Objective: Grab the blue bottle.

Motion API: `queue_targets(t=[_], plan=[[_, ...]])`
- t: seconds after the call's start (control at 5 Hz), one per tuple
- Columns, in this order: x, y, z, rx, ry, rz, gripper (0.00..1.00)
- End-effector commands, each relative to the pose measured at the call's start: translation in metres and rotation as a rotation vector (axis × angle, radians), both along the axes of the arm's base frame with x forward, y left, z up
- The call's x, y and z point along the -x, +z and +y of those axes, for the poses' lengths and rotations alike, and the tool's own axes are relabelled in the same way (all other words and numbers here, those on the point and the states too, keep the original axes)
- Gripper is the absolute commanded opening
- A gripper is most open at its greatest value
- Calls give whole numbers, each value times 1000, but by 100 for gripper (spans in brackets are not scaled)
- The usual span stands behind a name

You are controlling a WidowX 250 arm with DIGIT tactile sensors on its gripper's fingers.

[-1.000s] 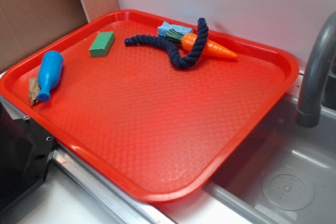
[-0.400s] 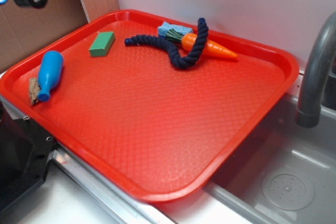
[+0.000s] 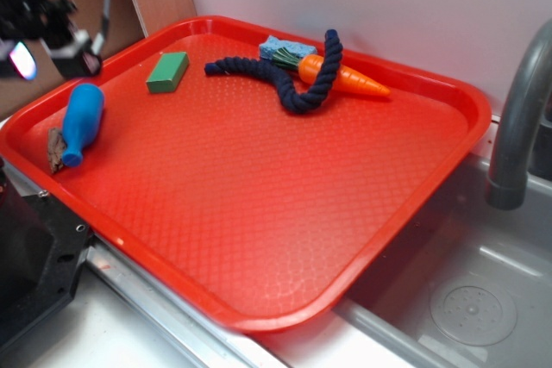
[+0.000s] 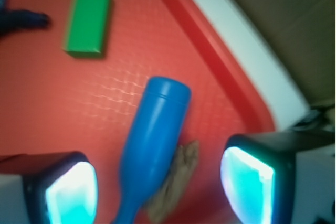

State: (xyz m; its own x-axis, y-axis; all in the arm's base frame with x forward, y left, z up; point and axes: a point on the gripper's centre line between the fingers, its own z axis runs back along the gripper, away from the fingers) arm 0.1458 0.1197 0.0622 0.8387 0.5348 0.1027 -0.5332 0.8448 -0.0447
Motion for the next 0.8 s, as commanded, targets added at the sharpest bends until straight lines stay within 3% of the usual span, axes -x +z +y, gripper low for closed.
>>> queue_targets(t=[0.0, 0.4, 0.6], plan=[[-12, -34, -6, 15, -22, 25, 100], [-6, -41, -17, 6, -46, 62, 100], [5, -50, -14, 15, -45, 89, 93]])
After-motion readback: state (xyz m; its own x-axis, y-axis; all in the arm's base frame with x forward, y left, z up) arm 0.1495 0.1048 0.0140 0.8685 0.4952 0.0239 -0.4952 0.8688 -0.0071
